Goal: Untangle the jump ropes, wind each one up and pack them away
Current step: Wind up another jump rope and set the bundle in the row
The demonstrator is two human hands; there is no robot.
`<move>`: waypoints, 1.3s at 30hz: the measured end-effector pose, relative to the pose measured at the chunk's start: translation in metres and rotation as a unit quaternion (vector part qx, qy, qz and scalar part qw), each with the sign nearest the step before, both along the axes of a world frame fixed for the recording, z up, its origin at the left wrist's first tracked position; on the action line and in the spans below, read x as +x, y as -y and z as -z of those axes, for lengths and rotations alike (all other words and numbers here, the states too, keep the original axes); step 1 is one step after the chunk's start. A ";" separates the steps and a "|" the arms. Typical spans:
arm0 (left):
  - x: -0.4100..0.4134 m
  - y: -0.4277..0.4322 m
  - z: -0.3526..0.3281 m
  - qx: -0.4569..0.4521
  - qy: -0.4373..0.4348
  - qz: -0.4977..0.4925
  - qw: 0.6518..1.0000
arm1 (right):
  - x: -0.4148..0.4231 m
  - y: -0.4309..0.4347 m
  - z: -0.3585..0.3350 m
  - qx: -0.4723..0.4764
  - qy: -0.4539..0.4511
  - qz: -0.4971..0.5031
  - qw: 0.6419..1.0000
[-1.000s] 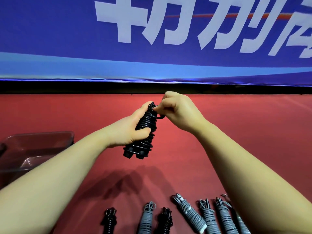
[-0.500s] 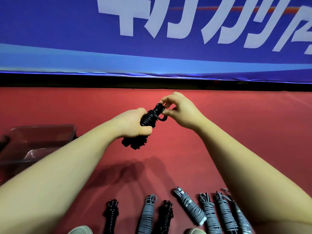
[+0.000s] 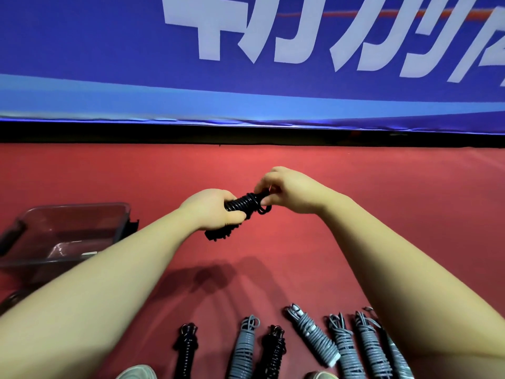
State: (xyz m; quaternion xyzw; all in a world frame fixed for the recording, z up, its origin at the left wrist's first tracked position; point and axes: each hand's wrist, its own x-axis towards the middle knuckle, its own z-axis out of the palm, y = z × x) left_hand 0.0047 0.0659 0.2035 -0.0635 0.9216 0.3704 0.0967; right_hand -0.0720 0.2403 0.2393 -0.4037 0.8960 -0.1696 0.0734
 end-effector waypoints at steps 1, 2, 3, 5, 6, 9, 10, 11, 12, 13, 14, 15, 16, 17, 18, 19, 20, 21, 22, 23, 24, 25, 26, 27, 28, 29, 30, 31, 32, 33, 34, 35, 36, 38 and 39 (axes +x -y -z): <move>-0.001 0.000 0.001 -0.008 0.002 0.001 1.000 | 0.000 0.000 0.002 0.018 -0.021 0.002 1.000; -0.001 0.000 0.001 -0.013 0.004 0.002 1.000 | 0.001 0.000 0.003 0.028 -0.043 0.008 0.999; -0.002 0.000 0.001 -0.015 0.010 0.001 1.000 | 0.001 0.001 0.004 0.025 -0.063 0.017 0.998; -0.004 -0.003 0.001 -0.025 0.030 0.003 0.999 | 0.003 0.004 0.004 -0.013 -0.085 0.038 0.996; -0.005 -0.005 0.001 -0.043 0.037 0.005 0.998 | 0.004 0.005 0.004 -0.034 -0.092 0.047 0.994; -0.009 -0.014 0.002 -0.100 0.044 0.008 0.994 | 0.006 0.007 0.002 -0.058 -0.130 0.069 0.987; -0.011 -0.016 0.002 -0.114 0.041 0.008 0.993 | 0.006 0.007 0.002 -0.060 -0.147 0.070 0.985; -0.012 -0.019 0.002 -0.133 0.039 0.010 0.990 | 0.006 0.007 0.001 -0.063 -0.161 0.070 0.982; -0.012 -0.021 0.002 -0.153 0.034 0.011 0.988 | 0.005 0.007 0.000 -0.069 -0.167 0.072 0.981; -0.012 -0.022 0.002 -0.163 0.026 0.010 0.986 | 0.004 0.006 -0.001 -0.078 -0.168 0.078 0.980; -0.013 -0.022 0.004 -0.156 0.015 0.006 0.988 | 0.002 0.005 -0.002 -0.090 -0.164 0.088 0.978; -0.014 -0.020 0.006 -0.126 0.006 -0.001 0.992 | -0.001 0.005 -0.005 -0.104 -0.157 0.100 0.977; -0.015 -0.018 0.008 -0.076 -0.001 -0.011 0.997 | -0.004 0.005 -0.007 -0.119 -0.146 0.116 0.975; -0.015 -0.015 0.010 -0.022 -0.005 -0.022 0.999 | -0.007 0.005 -0.008 -0.134 -0.127 0.128 0.975; -0.015 -0.013 0.011 0.022 -0.009 -0.031 0.999 | -0.010 0.006 -0.008 -0.146 -0.096 0.130 0.976; -0.014 -0.011 0.011 0.054 -0.014 -0.037 0.998 | -0.010 0.006 -0.007 -0.148 -0.058 0.121 0.980; -0.013 -0.010 0.009 0.081 -0.018 -0.039 0.996 | -0.008 0.004 -0.005 -0.136 -0.024 0.102 0.985; -0.011 -0.008 0.008 0.104 -0.020 -0.037 0.994 | -0.007 0.002 -0.002 -0.103 -0.023 0.076 0.991; -0.009 -0.007 0.005 0.115 -0.021 -0.030 0.993 | -0.005 -0.001 0.000 -0.053 -0.064 0.046 0.995; -0.006 -0.005 0.002 0.110 -0.018 -0.020 0.994 | -0.002 -0.004 0.001 0.000 -0.128 0.012 0.992; -0.004 -0.002 -0.001 0.097 -0.013 -0.011 0.995 | 0.000 -0.006 0.000 0.048 -0.185 -0.026 0.981; -0.001 0.000 -0.005 0.088 -0.005 -0.006 0.996 | 0.003 -0.006 -0.003 0.092 -0.217 -0.060 0.970; 0.001 0.001 -0.010 0.083 0.002 -0.005 0.997 | 0.007 -0.004 -0.006 0.130 -0.224 -0.084 0.962; 0.004 0.003 -0.017 0.081 0.007 -0.006 0.997 | 0.011 0.000 -0.010 0.162 -0.219 -0.097 0.957; 0.007 0.005 -0.025 0.077 0.009 -0.011 0.997 | 0.014 0.005 -0.012 0.186 -0.210 -0.101 0.955; 0.011 0.007 -0.035 0.069 0.007 -0.017 0.997 | 0.018 0.010 -0.014 0.192 -0.199 -0.099 0.956; 0.016 0.008 -0.046 0.060 0.003 -0.021 0.998 | 0.022 0.014 -0.016 0.181 -0.193 -0.094 0.960; 0.021 0.009 -0.057 0.051 -0.002 -0.020 0.999 | 0.026 0.017 -0.020 0.159 -0.194 -0.090 0.964; 0.029 0.009 -0.067 0.045 -0.006 -0.018 0.999 | 0.030 0.020 -0.025 0.132 -0.197 -0.088 0.968; 0.037 0.009 -0.077 0.041 -0.012 -0.019 0.999 | 0.035 0.021 -0.031 0.108 -0.196 -0.089 0.971; 0.047 0.010 -0.085 0.040 -0.021 -0.025 0.999 | 0.041 0.022 -0.038 0.090 -0.194 -0.090 0.973; 0.059 0.012 -0.093 0.043 -0.032 -0.036 0.998 | 0.048 0.022 -0.045 0.081 -0.193 -0.093 0.973; 0.071 0.016 -0.099 0.049 -0.045 -0.047 0.997 | 0.056 0.023 -0.052 0.079 -0.192 -0.094 0.974; 0.099 0.026 -0.113 0.052 -0.073 -0.052 0.995 | 0.074 0.025 -0.064 0.084 -0.187 -0.094 0.974; 0.114 0.031 -0.120 0.041 -0.082 -0.039 0.995 | 0.084 0.025 -0.069 0.082 -0.181 -0.093 0.976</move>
